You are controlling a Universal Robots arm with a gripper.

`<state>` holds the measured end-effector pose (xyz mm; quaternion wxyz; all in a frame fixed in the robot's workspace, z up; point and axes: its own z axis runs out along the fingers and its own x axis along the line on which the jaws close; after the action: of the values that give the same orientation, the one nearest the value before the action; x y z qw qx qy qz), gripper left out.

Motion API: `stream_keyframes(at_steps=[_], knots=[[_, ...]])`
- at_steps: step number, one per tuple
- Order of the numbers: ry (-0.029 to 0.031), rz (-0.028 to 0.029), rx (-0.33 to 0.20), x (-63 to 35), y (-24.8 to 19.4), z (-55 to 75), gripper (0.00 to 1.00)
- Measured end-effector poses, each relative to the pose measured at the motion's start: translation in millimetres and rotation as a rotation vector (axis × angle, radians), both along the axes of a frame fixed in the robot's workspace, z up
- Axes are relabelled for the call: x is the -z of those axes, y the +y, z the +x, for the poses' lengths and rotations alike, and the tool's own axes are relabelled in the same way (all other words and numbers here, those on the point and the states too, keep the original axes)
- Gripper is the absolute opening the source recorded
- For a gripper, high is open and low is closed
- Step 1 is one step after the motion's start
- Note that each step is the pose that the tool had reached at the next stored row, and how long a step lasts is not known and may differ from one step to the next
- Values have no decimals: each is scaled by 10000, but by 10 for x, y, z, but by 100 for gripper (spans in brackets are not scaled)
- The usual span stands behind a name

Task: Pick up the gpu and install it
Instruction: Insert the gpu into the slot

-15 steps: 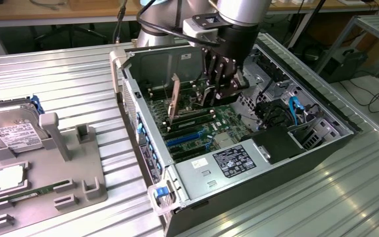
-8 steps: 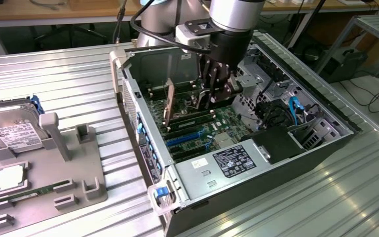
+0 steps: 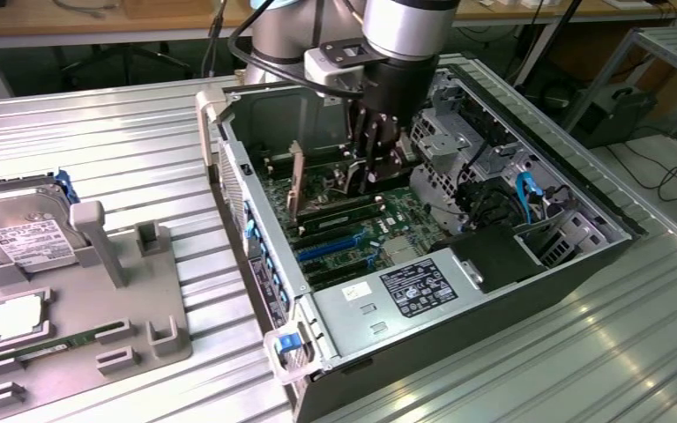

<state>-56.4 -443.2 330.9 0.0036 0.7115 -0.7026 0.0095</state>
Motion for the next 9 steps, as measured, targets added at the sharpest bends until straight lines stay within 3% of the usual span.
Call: stream_keyframes(at_steps=[9], knots=[[-41, 14, -98, 116, -38, -98, 27]])
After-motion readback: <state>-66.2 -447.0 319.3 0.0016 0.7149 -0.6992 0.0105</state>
